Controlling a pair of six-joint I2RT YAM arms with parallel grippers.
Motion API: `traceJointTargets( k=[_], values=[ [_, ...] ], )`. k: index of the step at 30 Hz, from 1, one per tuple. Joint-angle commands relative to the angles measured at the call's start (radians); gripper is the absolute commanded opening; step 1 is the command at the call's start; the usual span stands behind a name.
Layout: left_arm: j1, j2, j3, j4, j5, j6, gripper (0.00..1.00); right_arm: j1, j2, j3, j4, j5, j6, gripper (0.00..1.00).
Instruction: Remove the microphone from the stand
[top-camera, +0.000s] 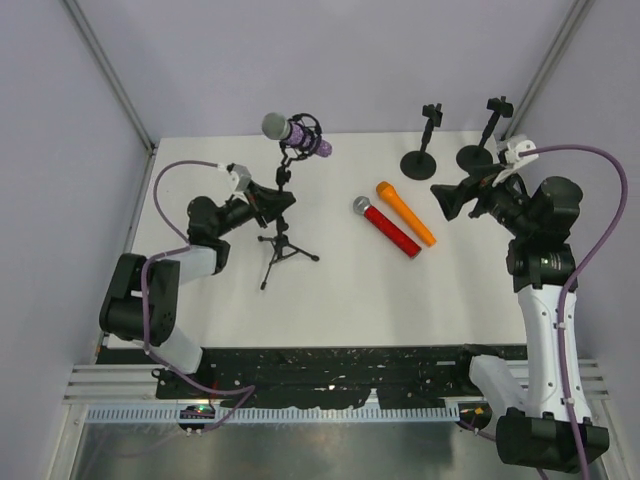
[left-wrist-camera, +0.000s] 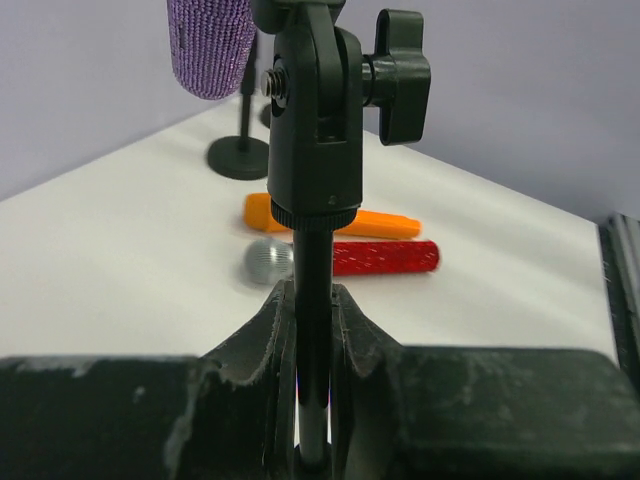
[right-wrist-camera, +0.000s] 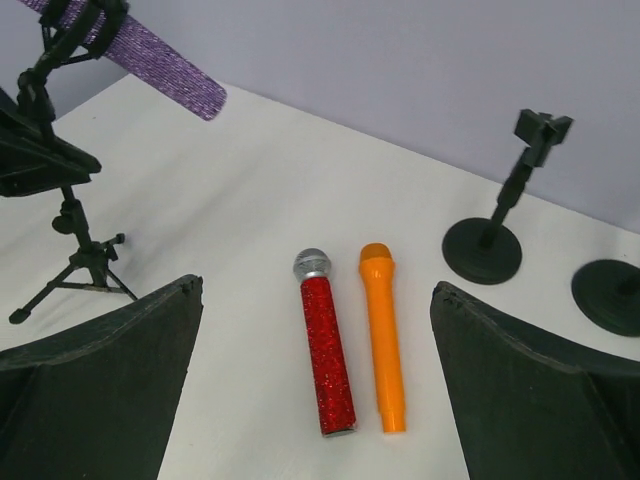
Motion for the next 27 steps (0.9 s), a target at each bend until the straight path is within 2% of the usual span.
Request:
traceJointTargets(
  k=[1, 8, 16, 21, 27],
  values=[
    [-0.055, -0.118, -0.053, 0.302, 0.11, -0.013, 0.0, 0.091, 0.024, 0.064, 0.001, -0.083, -0.091, 1.0],
    [-0.155, -0.209, -0.142, 0.311, 0.194, 0.016, 0.0, 0.223, 0.096, 0.202, -0.115, -0.212, -0.203, 1.0],
    [-0.268, -0.264, -0.186, 0.311, 0.24, 0.028, 0.0, 0.305, 0.175, 0.403, -0.161, -0.413, -0.202, 1.0],
    [-0.296, -0.283, -0.2, 0.311, 0.27, 0.002, 0.0, 0.362, 0.229, 0.529, -0.224, -0.508, -0.223, 1.0],
    [-0.31, -0.321, -0.24, 0.311, 0.279, -0.01, 0.0, 0.441, 0.284, 0.613, -0.336, -0.528, -0.328, 0.99]
  ],
)
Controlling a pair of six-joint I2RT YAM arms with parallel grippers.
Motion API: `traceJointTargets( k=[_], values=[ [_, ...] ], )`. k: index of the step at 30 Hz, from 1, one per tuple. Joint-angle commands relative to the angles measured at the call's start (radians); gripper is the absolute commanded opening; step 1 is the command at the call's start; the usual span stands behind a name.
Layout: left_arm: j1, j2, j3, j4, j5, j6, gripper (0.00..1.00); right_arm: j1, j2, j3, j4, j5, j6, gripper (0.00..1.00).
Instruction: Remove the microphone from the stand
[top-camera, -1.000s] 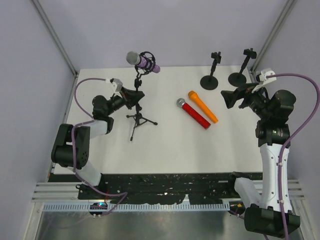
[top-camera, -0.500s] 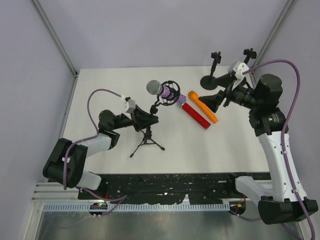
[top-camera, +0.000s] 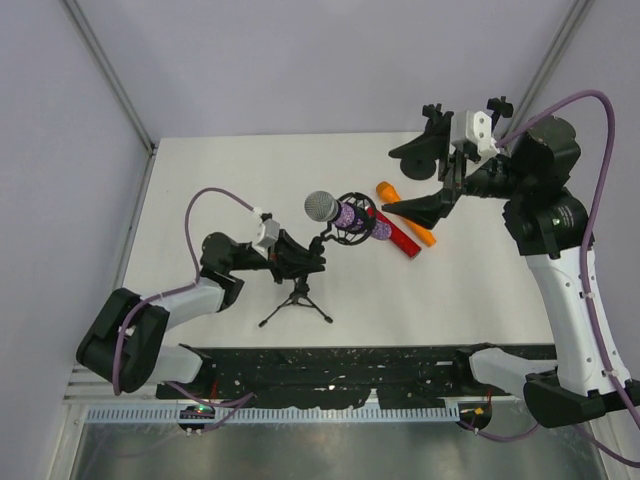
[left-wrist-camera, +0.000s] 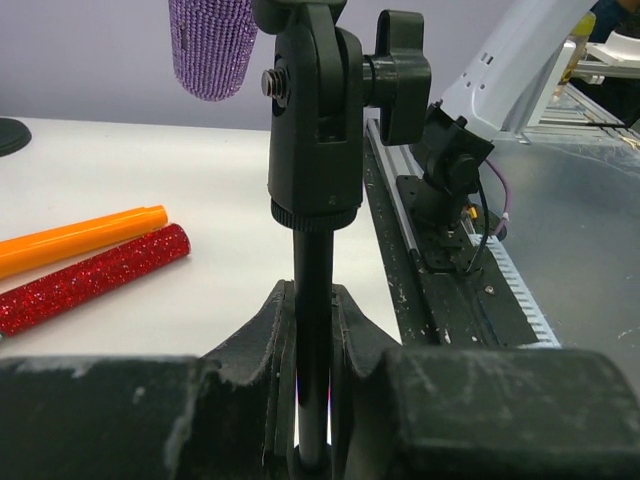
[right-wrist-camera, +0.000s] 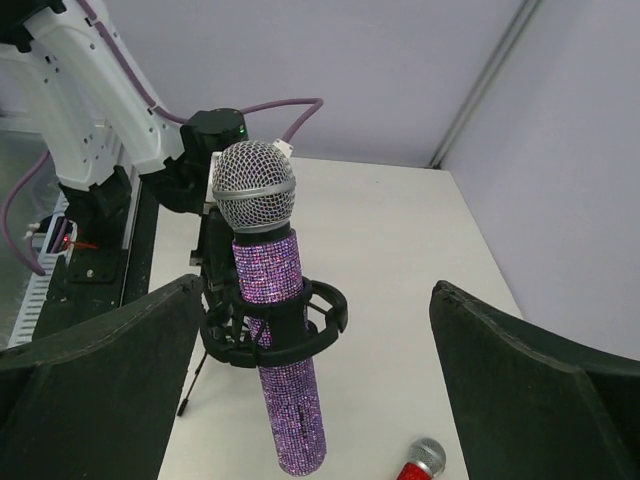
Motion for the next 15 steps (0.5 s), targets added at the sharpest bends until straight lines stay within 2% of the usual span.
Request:
traceJointTargets(
  k=[1, 5, 15],
  values=[
    [-0.014, -0.07, -0.017, 0.263, 0.004, -0.011, 0.0, 0.052, 0.036, 0.055, -0.104, -0.048, -0.103, 0.98],
    [-0.028, -0.083, -0.039, 0.252, -0.004, -0.004, 0.0, 0.117, 0.07, 0.058, -0.15, -0.019, -0.158, 0.97],
    [-0.052, -0.083, -0.039, 0.221, -0.025, 0.004, 0.0, 0.234, 0.151, 0.107, -0.16, 0.058, -0.14, 0.97]
  ],
)
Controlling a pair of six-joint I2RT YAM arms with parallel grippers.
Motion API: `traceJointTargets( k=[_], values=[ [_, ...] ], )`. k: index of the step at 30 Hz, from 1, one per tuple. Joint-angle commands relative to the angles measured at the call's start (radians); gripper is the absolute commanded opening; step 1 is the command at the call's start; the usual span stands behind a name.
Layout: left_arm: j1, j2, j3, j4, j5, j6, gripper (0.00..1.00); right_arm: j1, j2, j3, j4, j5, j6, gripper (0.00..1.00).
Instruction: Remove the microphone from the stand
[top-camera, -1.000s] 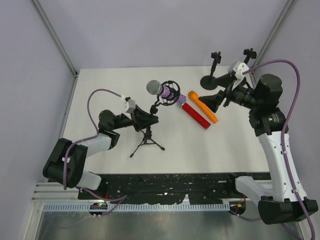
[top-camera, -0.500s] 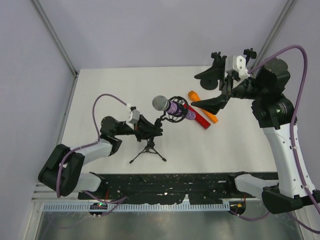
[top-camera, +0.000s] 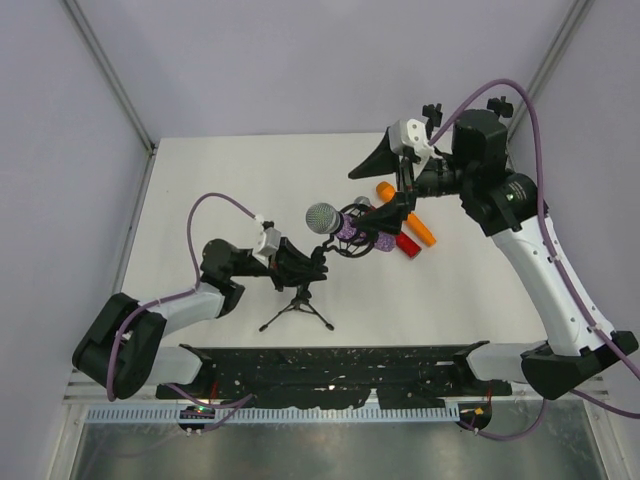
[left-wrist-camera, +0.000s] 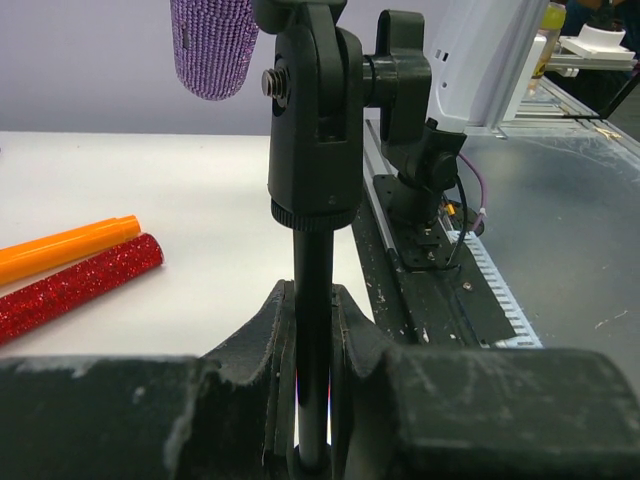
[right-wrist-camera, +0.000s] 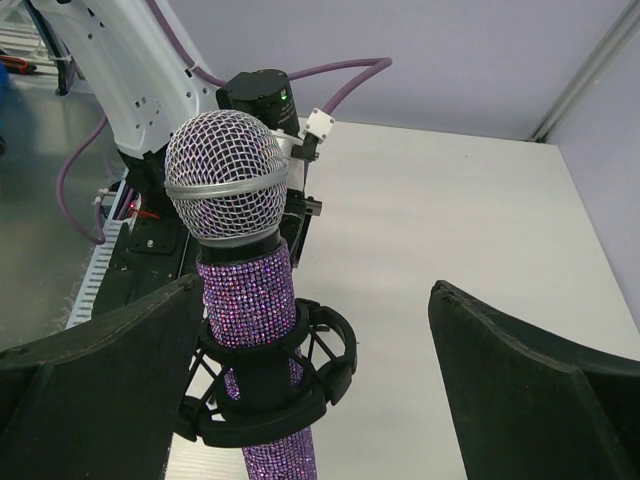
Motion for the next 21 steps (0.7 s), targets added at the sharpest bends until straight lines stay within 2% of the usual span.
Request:
traceJointTargets(
  k=[1, 9, 21],
  values=[
    [-0.008, -0.035, 0.008, 0.201, -0.03, 0.006, 0.0, 0.033, 0.002, 0.062, -0.005, 0.021, -0.001, 0.97],
    [-0.01, -0.03, 0.016, 0.184, -0.043, 0.006, 0.0, 0.09, -0.032, 0.011, -0.064, 0.03, -0.053, 0.97],
    [-0.013, -0.027, 0.017, 0.179, -0.045, 0.006, 0.0, 0.17, 0.014, -0.017, -0.062, 0.153, -0.066, 1.0]
  ],
)
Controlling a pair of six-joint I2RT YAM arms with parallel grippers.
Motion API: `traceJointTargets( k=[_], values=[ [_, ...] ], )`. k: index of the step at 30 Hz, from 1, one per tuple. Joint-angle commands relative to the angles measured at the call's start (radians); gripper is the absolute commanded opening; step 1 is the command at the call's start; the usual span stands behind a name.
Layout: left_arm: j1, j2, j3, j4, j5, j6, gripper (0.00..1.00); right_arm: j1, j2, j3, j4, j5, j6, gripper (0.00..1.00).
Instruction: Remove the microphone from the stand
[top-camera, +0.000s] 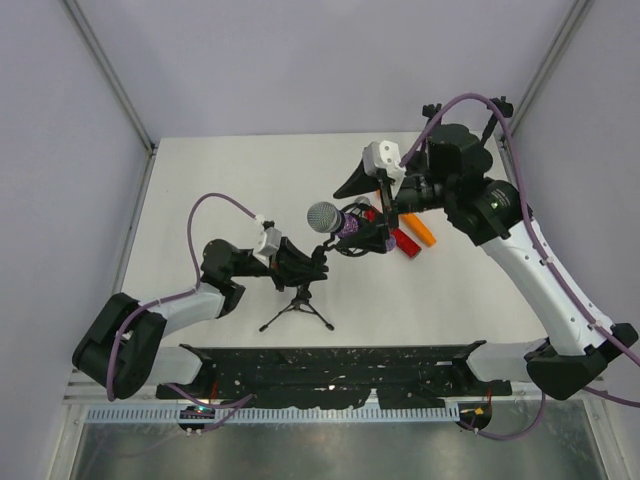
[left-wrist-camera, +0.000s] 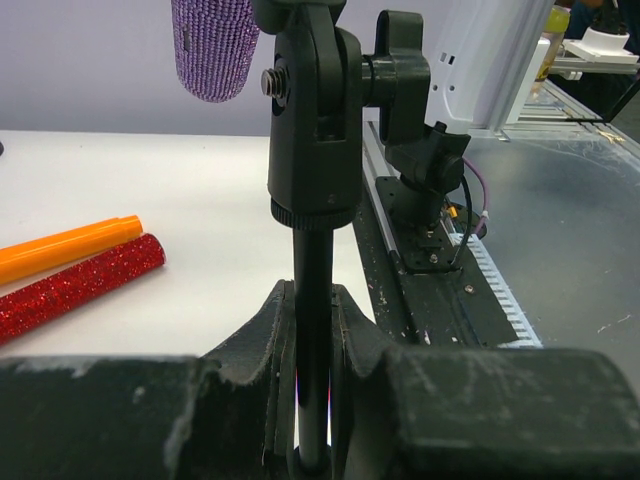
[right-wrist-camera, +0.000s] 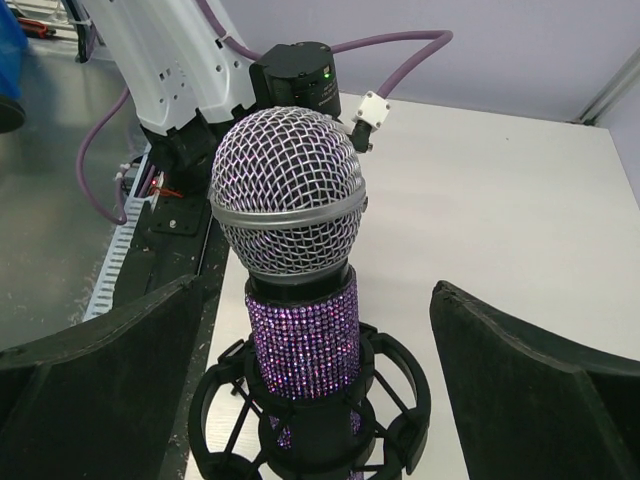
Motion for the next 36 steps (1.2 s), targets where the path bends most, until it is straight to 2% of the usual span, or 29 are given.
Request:
traceJointTargets(
  k=[1, 10, 12, 16, 19, 21, 23, 24, 26, 29, 30, 34, 36],
  values=[
    [-0.008, -0.026, 0.018, 0.178, -0.032, 0.005, 0.0, 0.026, 0.01, 0.011, 0.004, 0.049, -0.025, 1.0],
    [-0.01, -0.02, 0.022, 0.174, -0.033, 0.005, 0.0, 0.057, 0.024, 0.02, -0.028, 0.077, -0.065, 0.86],
    [-0.011, -0.02, 0.024, 0.172, -0.035, 0.003, 0.0, 0.069, 0.032, 0.025, -0.037, 0.086, -0.075, 0.81],
    [-0.011, -0.017, 0.025, 0.167, -0.035, 0.003, 0.0, 0.086, 0.036, 0.035, -0.054, 0.101, -0.098, 0.65],
    [-0.01, -0.015, 0.029, 0.164, -0.036, 0.005, 0.01, 0.088, 0.043, 0.045, -0.06, 0.104, -0.105, 0.48],
    [-0.011, -0.011, 0.032, 0.161, -0.039, 0.006, 0.11, 0.089, 0.04, 0.054, -0.063, 0.104, -0.105, 0.38],
    [-0.01, -0.006, 0.036, 0.158, -0.041, 0.006, 0.16, 0.091, 0.038, 0.063, -0.063, 0.104, -0.103, 0.29],
    [-0.01, -0.004, 0.038, 0.157, -0.039, 0.006, 0.22, 0.089, 0.037, 0.069, -0.062, 0.106, -0.102, 0.26],
    [-0.011, -0.001, 0.039, 0.155, -0.041, 0.008, 0.47, 0.088, 0.032, 0.077, -0.06, 0.11, -0.1, 0.21],
    [-0.008, -0.001, 0.048, 0.146, -0.042, 0.006, 0.8, 0.089, 0.026, 0.091, -0.059, 0.118, -0.095, 0.18],
    [-0.007, -0.003, 0.05, 0.144, -0.039, 0.006, 0.85, 0.089, 0.024, 0.097, -0.057, 0.12, -0.092, 0.16],
    [0.01, -0.01, 0.062, 0.126, -0.048, -0.006, 0.98, 0.089, 0.015, 0.105, -0.048, 0.12, -0.077, 0.14],
    [0.027, -0.024, 0.079, 0.106, -0.045, -0.017, 1.0, 0.091, 0.01, 0.098, -0.043, 0.133, -0.074, 0.13]
  ],
)
